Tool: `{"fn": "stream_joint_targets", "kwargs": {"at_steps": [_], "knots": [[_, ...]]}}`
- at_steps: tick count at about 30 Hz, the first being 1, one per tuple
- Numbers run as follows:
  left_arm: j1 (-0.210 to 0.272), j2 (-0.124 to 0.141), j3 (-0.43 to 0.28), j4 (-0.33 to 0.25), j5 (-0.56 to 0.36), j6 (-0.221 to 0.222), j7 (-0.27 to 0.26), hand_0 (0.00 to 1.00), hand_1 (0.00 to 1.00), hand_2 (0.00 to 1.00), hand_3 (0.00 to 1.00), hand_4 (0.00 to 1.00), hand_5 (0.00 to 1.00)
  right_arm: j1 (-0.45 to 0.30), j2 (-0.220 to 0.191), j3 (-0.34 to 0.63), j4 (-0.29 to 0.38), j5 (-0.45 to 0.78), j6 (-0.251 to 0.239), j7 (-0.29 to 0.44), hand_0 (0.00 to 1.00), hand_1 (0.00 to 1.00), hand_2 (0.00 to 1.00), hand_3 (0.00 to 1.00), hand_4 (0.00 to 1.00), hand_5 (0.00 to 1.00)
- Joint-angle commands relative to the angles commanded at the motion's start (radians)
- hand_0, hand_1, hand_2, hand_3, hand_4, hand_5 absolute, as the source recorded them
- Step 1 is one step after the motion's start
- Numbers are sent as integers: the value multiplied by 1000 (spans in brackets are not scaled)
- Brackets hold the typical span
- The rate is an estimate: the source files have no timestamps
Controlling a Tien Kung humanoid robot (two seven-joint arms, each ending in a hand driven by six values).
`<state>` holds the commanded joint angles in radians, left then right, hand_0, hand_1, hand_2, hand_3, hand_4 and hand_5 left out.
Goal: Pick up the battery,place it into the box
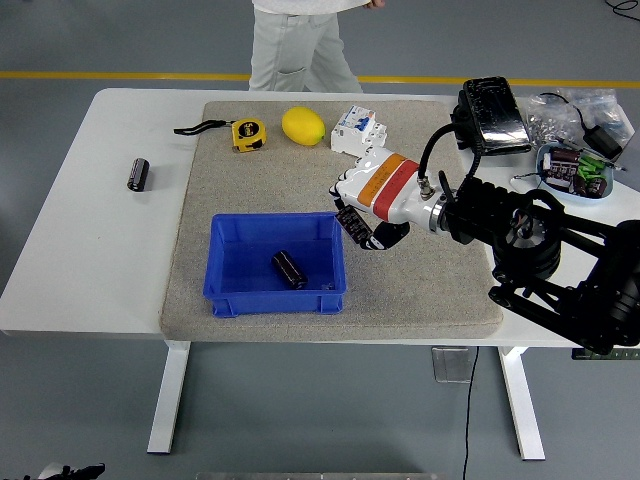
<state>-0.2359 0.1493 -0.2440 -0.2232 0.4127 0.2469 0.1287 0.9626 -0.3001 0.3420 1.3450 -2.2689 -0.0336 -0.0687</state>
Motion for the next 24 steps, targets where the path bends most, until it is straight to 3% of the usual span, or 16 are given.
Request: {"fn": "stream_joint_targets", "kwargs": {"at_steps": [7, 8, 11, 13, 14, 24], "knots": [[5, 0, 6, 0, -9, 4, -2, 705, 685, 729, 593, 609, 484, 34, 69, -45, 4, 0, -12, -23, 2, 113, 531, 530, 922, 226], [5, 1, 7, 0, -10, 3, -2, 708, 683, 732, 593, 608, 483, 39, 82, -55, -7, 0, -10, -26, 2, 167, 651, 631, 954, 256], [6, 2, 8, -1, -12, 3, -2, 708, 683, 732, 593, 608, 483, 39, 102, -66, -24, 0, 0, -33, 2, 167, 651, 631, 954, 256], [8, 2, 9, -1, -15, 3, -3, 708, 683, 732, 593, 608, 483, 36, 108, -71, -27, 0, 2, -35, 2, 167, 651, 631, 954, 256], [9, 2, 9, -1, -15, 3, -3, 706, 684, 731, 593, 608, 483, 35, 109, -72, -28, 0, 3, -36, 2, 173, 713, 784, 994, 265], [13, 3, 0, -1, 0, 2, 2, 707, 685, 730, 593, 608, 483, 28, 96, -55, -36, 0, 15, -40, 2, 177, 741, 818, 998, 269]]}}
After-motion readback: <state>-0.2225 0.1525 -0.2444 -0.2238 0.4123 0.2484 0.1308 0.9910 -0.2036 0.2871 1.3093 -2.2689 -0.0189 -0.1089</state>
